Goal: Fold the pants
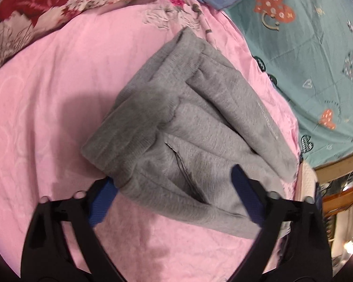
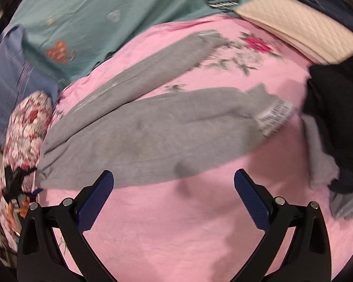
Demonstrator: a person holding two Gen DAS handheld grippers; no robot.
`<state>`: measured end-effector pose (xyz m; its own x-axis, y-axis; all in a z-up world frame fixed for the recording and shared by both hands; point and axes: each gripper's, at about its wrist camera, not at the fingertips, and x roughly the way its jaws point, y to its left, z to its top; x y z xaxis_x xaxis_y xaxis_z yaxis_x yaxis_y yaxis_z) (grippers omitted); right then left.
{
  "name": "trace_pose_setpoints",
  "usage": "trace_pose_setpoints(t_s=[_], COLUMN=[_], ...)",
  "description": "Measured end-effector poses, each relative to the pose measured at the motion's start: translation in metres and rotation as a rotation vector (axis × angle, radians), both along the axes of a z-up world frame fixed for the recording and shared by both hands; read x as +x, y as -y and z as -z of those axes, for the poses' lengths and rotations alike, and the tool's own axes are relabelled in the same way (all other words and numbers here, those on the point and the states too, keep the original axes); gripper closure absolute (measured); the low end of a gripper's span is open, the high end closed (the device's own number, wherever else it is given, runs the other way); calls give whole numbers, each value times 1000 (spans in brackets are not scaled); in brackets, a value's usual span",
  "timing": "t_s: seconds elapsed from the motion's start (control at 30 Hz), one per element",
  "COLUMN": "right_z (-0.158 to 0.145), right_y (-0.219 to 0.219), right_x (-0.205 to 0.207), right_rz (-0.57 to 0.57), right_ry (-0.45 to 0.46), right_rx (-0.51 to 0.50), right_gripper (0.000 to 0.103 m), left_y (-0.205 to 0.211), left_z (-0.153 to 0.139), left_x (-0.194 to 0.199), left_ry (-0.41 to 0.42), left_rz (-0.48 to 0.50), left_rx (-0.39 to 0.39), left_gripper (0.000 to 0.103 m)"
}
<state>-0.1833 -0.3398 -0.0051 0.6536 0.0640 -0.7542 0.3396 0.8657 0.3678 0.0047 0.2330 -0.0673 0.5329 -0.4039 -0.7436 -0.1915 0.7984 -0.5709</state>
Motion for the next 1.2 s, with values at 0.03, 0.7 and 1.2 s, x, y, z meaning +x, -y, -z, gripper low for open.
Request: trace_pose_setpoints(t_s=[0.03,0.7,1.2], right_z=[1,51,-33], right_y=[12,87,64], right_x=[-7,32,-16], right_rz=[38,174,28], right_ry=[-6,-75,35], right_rx=[22,169,97], right_gripper=[1,41,88], left_y=[3,2,-18], left_z=[-1,-14,-86], left_x=[0,-6,-33], left_ry=[7,63,146], left_rz=[-2,25,92], left_rx=[47,189,105], left_gripper=[27,90,92])
